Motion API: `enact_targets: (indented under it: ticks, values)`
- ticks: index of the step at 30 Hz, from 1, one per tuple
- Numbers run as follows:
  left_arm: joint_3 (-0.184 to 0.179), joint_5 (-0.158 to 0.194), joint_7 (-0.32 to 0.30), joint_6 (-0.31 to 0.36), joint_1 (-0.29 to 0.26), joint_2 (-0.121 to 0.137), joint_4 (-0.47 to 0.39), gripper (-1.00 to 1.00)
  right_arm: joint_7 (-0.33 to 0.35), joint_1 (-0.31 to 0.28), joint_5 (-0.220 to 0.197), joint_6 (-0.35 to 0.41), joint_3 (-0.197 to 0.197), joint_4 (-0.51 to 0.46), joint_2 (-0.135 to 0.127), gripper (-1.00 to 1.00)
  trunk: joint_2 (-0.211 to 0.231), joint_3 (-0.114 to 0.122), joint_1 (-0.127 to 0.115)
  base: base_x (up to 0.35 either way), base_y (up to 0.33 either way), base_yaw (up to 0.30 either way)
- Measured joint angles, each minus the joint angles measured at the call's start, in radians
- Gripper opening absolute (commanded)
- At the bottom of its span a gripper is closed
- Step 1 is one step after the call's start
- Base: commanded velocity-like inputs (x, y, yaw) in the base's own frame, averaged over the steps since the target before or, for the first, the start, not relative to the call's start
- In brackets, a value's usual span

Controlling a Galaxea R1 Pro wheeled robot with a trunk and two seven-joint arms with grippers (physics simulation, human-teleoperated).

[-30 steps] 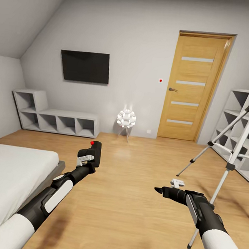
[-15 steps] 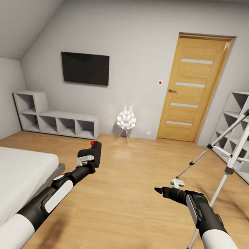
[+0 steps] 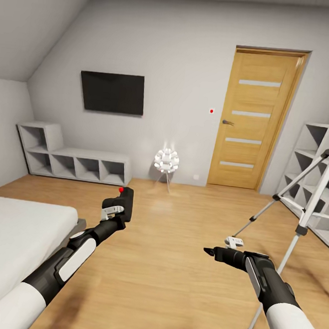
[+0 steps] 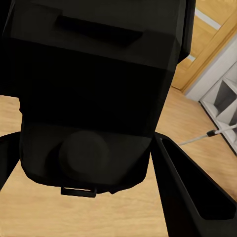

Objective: Attach the digital camera to the camera tripod in the bedroom.

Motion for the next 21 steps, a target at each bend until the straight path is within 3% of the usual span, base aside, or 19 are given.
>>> enact_targets:
  ticks: [5,13,21]
  values:
    - [0.005,0.001,0.015,0.000,0.000,0.000,0.012,-1.00,0.000,0.000,0.004,0.000,0.003,0.000,0.001,1.00,0.035,0.016,-0.019,0.000,0.000,0.000]
    - [0.007,-0.006,0.169,0.001,0.000,-0.002,0.029,-1.00,0.000,0.000,0.003,0.000,0.001,0.000,0.000,1.00,0.091,0.041,-0.050,0.000,0.000,0.000]
    - [0.006,-0.011,0.191,0.001,0.000,-0.002,0.027,-1.00,0.001,0.000,0.000,0.007,0.002,0.000,-0.001,1.00,0.147,0.066,-0.081,0.000,0.000,0.000]
